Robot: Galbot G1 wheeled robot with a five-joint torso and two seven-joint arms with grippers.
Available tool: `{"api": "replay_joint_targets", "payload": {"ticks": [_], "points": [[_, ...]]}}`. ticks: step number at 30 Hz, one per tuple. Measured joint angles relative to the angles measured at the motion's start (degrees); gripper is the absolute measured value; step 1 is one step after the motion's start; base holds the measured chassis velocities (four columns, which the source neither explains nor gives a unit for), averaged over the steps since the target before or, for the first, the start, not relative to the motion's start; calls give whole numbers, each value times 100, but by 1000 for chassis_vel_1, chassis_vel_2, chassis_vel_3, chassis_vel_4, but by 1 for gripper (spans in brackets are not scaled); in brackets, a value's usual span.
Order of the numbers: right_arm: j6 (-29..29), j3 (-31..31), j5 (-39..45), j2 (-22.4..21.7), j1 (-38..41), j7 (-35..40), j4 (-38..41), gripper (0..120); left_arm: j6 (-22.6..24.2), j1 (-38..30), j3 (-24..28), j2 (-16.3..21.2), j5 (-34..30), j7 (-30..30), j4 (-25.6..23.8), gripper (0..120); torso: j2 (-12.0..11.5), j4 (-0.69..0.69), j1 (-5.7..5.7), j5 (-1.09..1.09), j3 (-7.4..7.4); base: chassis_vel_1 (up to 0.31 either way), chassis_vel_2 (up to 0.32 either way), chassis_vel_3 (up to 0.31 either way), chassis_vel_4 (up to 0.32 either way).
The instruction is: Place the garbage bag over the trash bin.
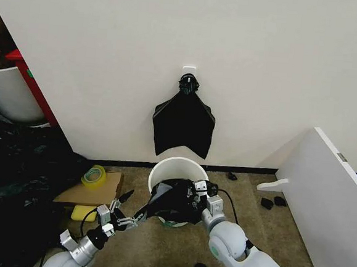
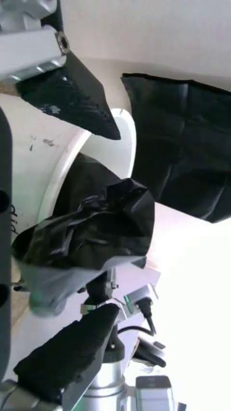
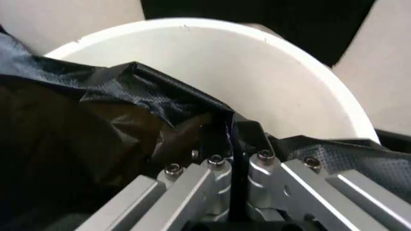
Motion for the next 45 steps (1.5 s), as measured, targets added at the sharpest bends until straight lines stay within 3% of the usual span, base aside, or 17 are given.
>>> {"api": "replay_joint_targets", "payload": {"ticks": [12, 25, 27, 38, 41, 42, 43, 45], "points": [[-56, 50, 117, -83, -213, 87, 606, 0, -3, -28, -11, 6, -192, -191, 20, 100, 0, 0, 0, 0, 0, 0, 0, 0, 0], [102, 124, -135, -115, -543, -87, 1026, 45, 80, 82, -259, -8, -528, -693, -365, 100, 0, 1, 0, 1, 0, 0, 0, 0, 0], [200, 179, -298, -254, -809, -307, 1268, 56, 87, 151, -409, -1, -506, -836, -532, 100, 0, 0, 0, 1, 0, 0, 0, 0, 0], [334, 552, -41, -810, -1138, -595, 2159, 93, -12, 360, -979, -142, 14, -1085, -873, 100, 0, 0, 0, 1, 0, 0, 0, 0, 0], [285, 817, 425, -1158, -892, -741, 2176, 100, -106, 510, -1239, -366, 932, -1668, -1127, 100, 0, 0, 0, 2, 0, 0, 0, 0, 0], [115, 975, 710, -1313, -761, -926, 2081, 100, -110, 548, -1225, -429, 1374, -2199, -1211, 100, 0, 4, 0, 2, 1, 0, 0, 0, 0], [115, 975, 710, -1313, -761, -926, 2081, 100, -110, 548, -1225, -429, 1374, -2199, -1211, 100, 0, 4, 0, 2, 1, 0, 0, 0, 0], [-126, 1202, 1115, -1488, -671, -1116, 1980, 100, -22, 510, -1128, -447, 1739, -2822, -1297, 100, 0, 3, 0, 1, 0, 0, 0, 0, 0]]}}
